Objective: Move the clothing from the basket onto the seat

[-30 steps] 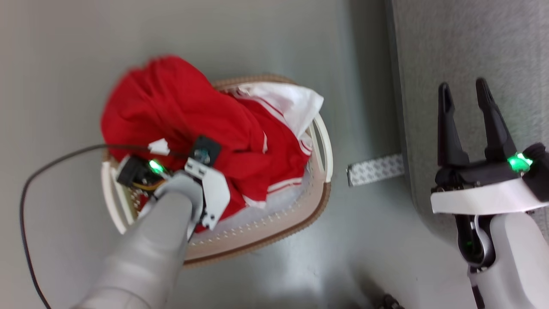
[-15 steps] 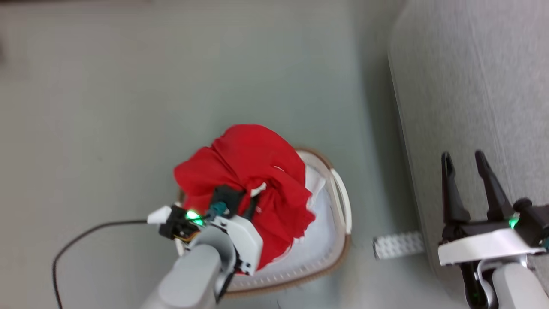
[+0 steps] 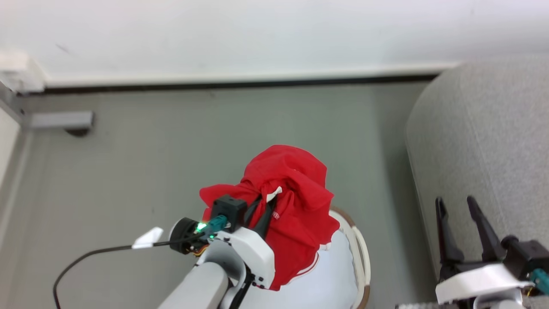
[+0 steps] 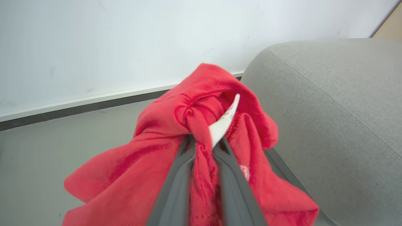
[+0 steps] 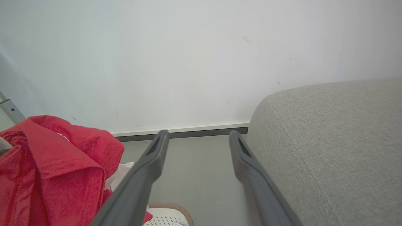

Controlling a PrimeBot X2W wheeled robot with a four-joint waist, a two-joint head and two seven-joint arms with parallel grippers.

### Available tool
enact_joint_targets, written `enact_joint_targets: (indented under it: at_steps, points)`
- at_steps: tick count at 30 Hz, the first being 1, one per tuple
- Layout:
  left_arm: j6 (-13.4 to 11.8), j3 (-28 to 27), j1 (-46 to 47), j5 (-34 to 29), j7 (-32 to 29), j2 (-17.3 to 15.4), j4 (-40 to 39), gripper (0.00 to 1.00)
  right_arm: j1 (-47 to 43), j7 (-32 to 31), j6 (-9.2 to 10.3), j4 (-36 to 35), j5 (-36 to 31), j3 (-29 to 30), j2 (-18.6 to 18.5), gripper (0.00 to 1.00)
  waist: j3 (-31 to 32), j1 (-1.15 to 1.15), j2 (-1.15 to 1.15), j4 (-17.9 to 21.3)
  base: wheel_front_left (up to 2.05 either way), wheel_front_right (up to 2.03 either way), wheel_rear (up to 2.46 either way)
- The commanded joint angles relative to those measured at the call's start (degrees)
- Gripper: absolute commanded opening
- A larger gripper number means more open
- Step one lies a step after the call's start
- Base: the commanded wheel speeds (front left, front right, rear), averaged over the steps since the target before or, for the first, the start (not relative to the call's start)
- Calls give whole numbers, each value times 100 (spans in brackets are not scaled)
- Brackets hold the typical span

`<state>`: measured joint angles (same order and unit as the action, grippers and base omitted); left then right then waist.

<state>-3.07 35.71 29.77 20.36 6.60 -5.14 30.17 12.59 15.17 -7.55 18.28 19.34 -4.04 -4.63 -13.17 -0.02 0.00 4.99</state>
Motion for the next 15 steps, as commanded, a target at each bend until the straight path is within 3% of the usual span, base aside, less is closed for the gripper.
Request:
enact_joint_targets:
  at_steps: [1,8,15]
  points:
    - [-46,-56,-144,91,-99,-138,-345,0,-176,-3,12,44,-52,-13,-31,100,381,2,0,-88,0,0,0]
    - [-259,-332,-463,261,-531,-642,-1568,0,-528,-3,12,187,-108,-93,-14,100,937,2,0,-67,0,0,0]
    - [-458,-647,-690,433,-842,-1074,-2235,0,-794,-3,12,291,-108,-201,8,100,1336,2,0,10,0,0,0]
